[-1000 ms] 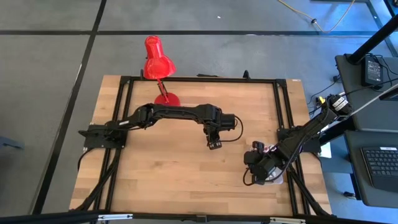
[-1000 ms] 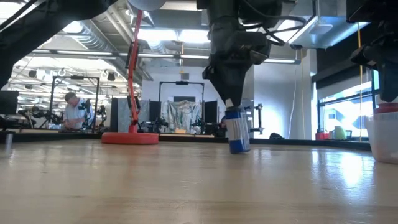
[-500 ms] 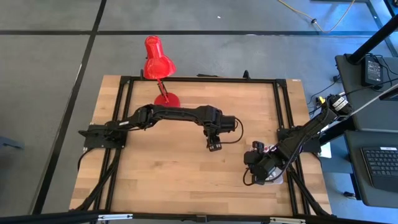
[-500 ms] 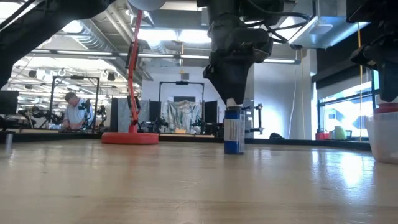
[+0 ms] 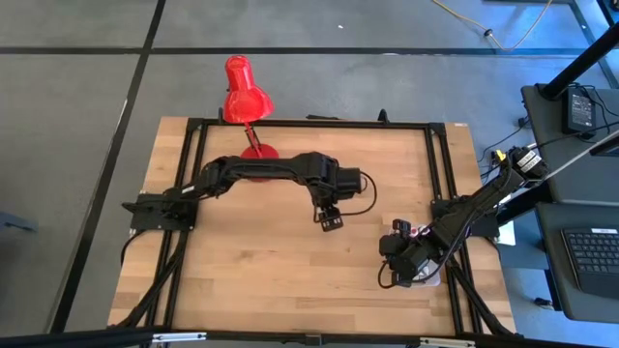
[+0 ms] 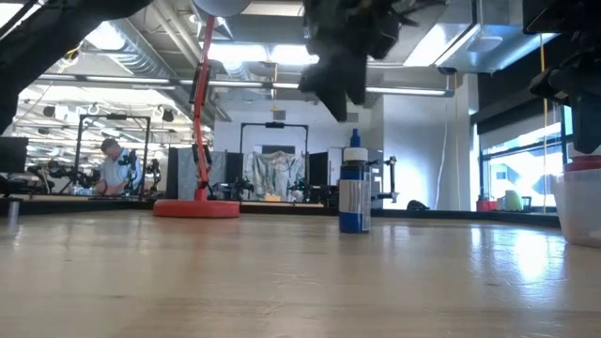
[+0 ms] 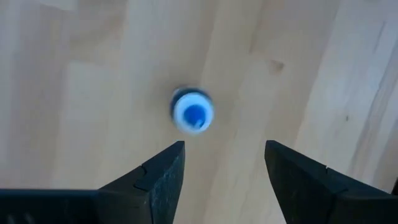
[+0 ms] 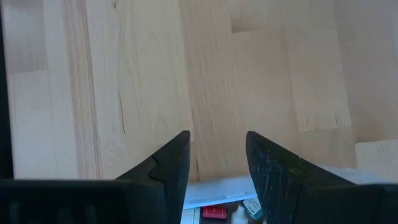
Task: Pick & Place food coloring
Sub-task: Put the big blue bottle into the transparent container
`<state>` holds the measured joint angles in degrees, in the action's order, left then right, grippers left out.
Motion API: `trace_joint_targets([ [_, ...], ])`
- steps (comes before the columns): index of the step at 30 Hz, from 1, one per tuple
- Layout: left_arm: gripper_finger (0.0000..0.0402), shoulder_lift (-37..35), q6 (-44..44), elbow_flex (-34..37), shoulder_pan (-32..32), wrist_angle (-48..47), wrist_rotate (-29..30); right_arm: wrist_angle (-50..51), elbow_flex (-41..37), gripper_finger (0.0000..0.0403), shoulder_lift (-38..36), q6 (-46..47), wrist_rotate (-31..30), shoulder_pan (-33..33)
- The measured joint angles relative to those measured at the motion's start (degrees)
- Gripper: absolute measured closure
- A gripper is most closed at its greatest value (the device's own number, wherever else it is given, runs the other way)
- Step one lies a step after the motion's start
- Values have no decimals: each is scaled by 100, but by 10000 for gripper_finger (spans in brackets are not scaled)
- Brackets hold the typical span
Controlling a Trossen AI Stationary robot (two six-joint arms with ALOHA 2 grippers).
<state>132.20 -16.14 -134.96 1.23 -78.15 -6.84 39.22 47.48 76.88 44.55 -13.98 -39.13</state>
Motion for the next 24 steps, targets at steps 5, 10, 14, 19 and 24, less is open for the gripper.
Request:
trace_joint_targets([
  [5,187,-421,-198,0,-207,-368,1231,-12,0,244,0,14,0,0],
  [10,186,-979,66,395,-937,-315,2304,-31,0,244,0,3,0,0],
  [14,185,-1479,346,1291,-1365,563,1886,-48,0,244,0,-159,-6,1],
  [19,187,-2321,626,3271,-1457,2723,1025,-245,0,244,0,-506,-479,-3],
  [24,186,-3417,103,5521,-1388,4742,906,-232,0,244,0,-592,-688,2],
])
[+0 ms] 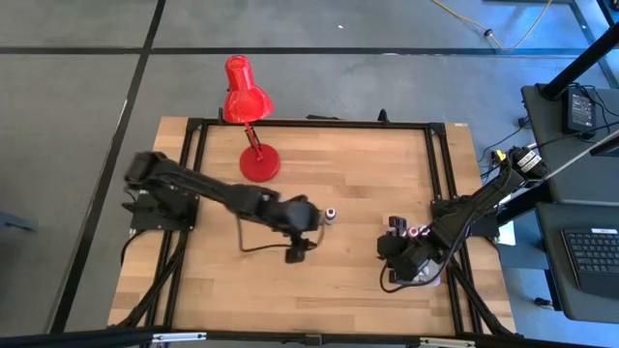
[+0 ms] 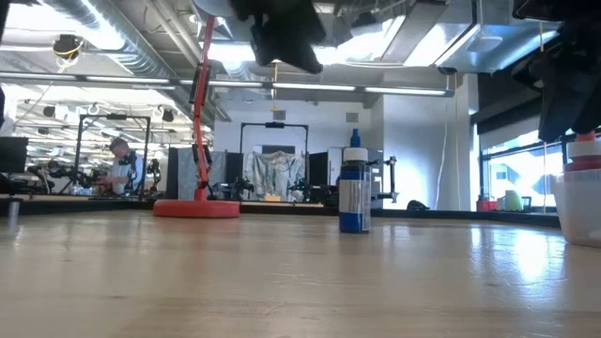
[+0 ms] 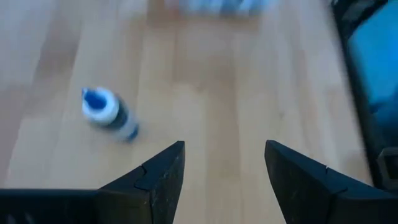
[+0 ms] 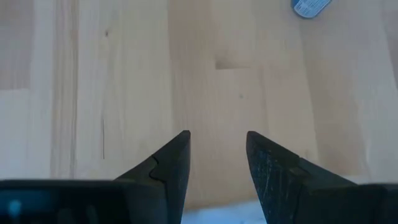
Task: Pick & Place food coloring
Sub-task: Put the big blue bottle into the transparent container
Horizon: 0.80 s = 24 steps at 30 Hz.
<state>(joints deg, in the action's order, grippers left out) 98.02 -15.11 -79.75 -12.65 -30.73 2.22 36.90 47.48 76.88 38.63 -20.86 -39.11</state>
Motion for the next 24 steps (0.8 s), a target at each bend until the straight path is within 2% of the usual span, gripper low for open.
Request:
trace_joint_targets([
  [3,188,-667,77,1384,-178,1815,6,-16,0,244,0,9,1,-2],
  [7,186,-1288,682,3076,-443,4364,-26,-173,0,244,0,9,0,-2],
  [9,185,-1463,1048,3751,-502,5490,-14,-299,-2,244,0,1,-20,-2],
  [12,187,-1627,1320,4517,-537,6655,-15,-646,-2,243,0,-9,-261,50],
  [16,186,-1761,1468,5070,-503,7271,44,-1103,-2,218,0,-32,-217,330],
  [24,187,-1863,1693,5193,-445,7259,435,-1582,-2,116,0,-711,-189,946],
])
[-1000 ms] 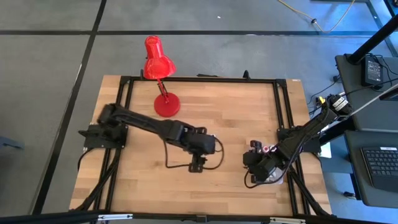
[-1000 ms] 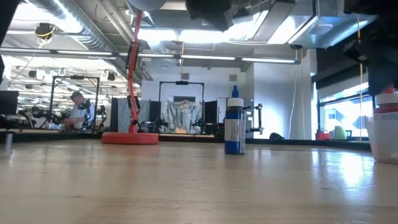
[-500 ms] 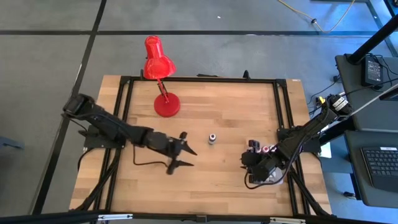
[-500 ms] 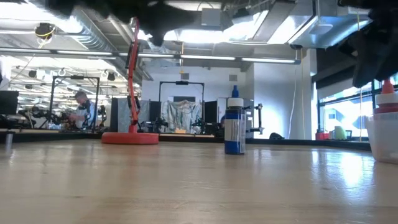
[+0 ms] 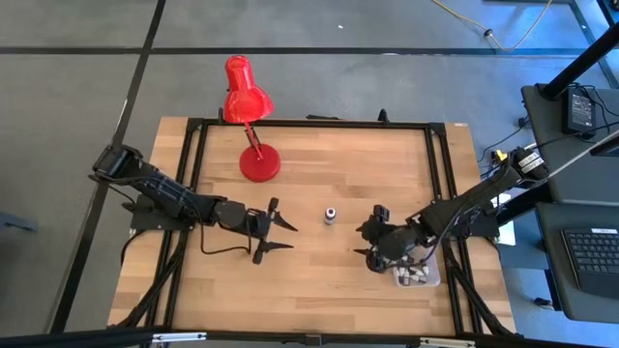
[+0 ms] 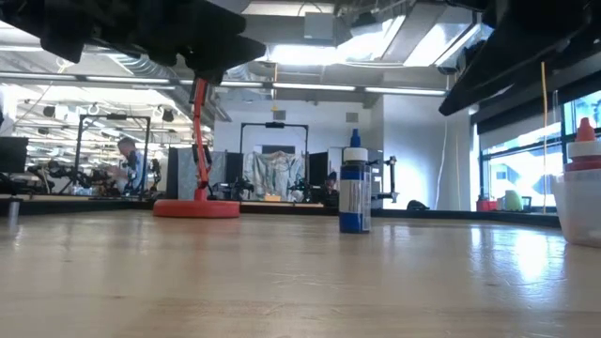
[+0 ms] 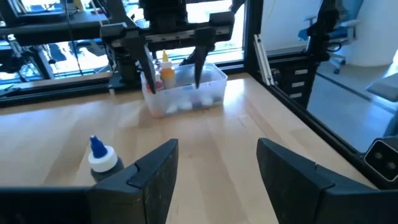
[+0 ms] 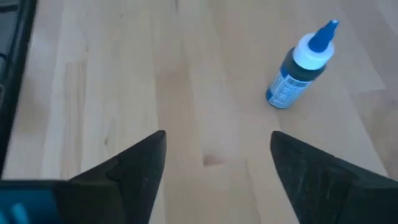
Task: Pick & Place food coloring
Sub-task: Put the big blue bottle into the transparent container
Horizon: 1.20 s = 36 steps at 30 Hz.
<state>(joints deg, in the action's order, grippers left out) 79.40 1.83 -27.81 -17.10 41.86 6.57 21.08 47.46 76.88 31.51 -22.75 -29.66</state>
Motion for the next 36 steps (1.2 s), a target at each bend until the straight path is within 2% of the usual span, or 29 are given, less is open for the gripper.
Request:
trace_joint_targets([
  [4,185,4,0,0,0,-14,18,29,2,97,0,-205,-1,29],
  [9,187,4,2,0,0,-21,20,56,2,95,0,-907,-357,106],
  [17,186,9,-2,0,0,-23,20,-106,2,95,0,-1879,-760,709],
  [19,187,9,-2,0,0,-26,20,-134,2,95,0,-1934,-643,880],
  [26,185,9,198,0,0,-28,28,-409,2,95,0,-2085,354,1306],
  [36,185,11,348,0,0,-27,31,-888,2,95,0,-2737,443,1822],
])
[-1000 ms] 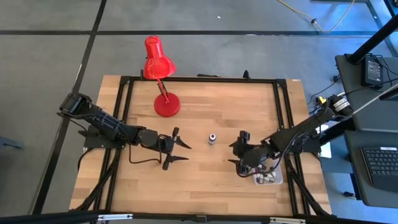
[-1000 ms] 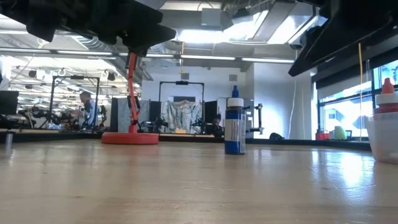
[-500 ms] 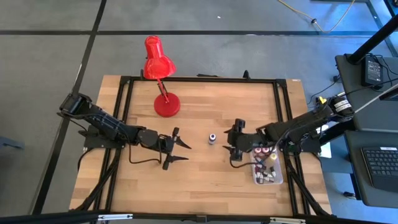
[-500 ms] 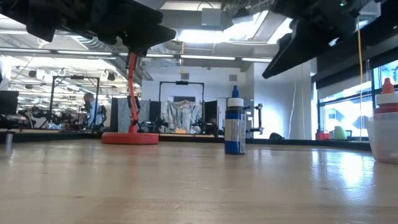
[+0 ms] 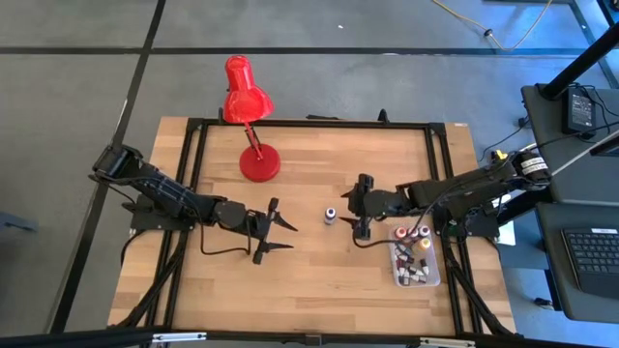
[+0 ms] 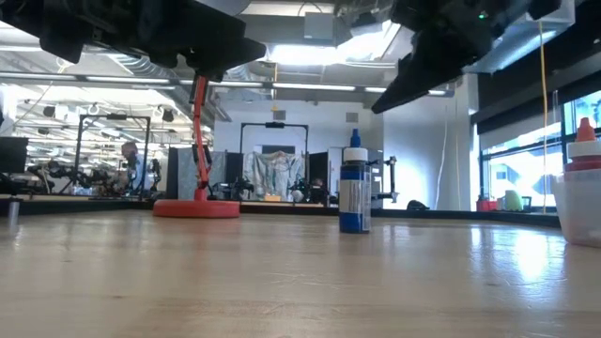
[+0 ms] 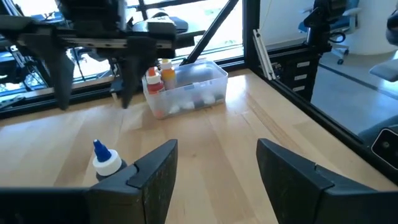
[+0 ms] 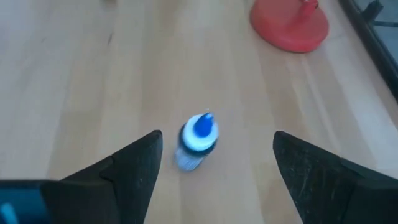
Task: Pick & Place food coloring
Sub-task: Put the big blue bottle into the transparent container
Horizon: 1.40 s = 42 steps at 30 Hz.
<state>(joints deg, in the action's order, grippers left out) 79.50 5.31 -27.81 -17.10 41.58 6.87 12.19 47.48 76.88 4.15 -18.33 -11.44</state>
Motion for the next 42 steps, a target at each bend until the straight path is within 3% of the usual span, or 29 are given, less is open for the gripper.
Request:
trace_joint_targets([
  [8,186,0,2,0,0,0,5,-373,2,95,384,-351,652,446],
  [19,186,2,-1,-4,0,-26,7,-1131,2,101,1393,-634,752,502],
  [39,187,2,-3,-4,-4,-114,9,-1176,2,280,1414,-422,791,533],
  [42,185,2,-3,-6,-4,-114,9,-1127,68,280,1414,-417,789,515],
])
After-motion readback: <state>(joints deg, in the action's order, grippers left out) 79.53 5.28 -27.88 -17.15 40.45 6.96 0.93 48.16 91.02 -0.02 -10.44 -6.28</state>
